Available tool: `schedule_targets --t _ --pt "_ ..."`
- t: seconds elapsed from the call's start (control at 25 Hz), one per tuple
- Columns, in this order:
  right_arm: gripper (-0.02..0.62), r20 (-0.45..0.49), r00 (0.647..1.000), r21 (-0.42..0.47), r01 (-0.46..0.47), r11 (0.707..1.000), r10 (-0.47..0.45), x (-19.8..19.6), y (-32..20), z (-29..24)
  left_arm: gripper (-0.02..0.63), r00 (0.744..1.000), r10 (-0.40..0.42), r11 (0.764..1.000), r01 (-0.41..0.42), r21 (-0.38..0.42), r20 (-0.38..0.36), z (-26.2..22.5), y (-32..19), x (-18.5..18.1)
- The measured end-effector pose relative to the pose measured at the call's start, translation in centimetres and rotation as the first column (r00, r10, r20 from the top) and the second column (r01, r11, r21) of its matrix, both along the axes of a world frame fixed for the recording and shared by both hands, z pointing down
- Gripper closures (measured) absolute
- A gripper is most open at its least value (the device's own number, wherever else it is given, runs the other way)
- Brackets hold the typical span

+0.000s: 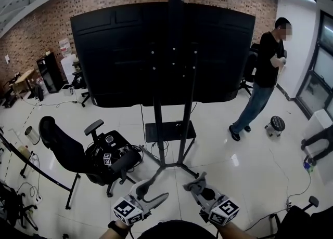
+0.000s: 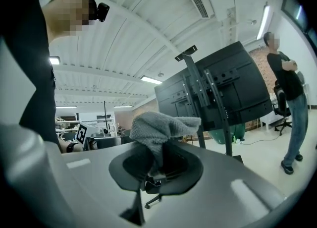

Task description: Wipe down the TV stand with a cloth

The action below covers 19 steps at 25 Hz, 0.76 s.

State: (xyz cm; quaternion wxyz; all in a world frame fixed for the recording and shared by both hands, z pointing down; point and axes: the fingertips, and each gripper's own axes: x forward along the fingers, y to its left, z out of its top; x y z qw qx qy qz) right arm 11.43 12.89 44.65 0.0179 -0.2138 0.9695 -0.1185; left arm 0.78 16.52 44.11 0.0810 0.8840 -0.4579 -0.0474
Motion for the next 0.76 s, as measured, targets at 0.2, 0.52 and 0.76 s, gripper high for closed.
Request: schedule_targets --t 0.2,0.52,0.76 --pt "0.566 0.041 0.999 0.015 0.017 1.0 -0.018 1.3 0.4 -1.2 0.252 1.0 -0.024 0.999 0.024 0.041 0.005 -1.3 0.4 1.3" --pt "0.566 0.069 0.995 0.037 0.068 0.997 -0.071 2.7 0.9 -2.1 0.255 0.998 -0.068 0.996 0.067 0.054 0.014 -2.0 0.8 2.5" --pt "0.566 0.007 0.998 0.056 0.061 0.997 -0.062 3.9 0.7 -1.3 0.255 0.997 -0.071 0.995 0.068 0.076 0.028 -2.1 1.1 3.4"
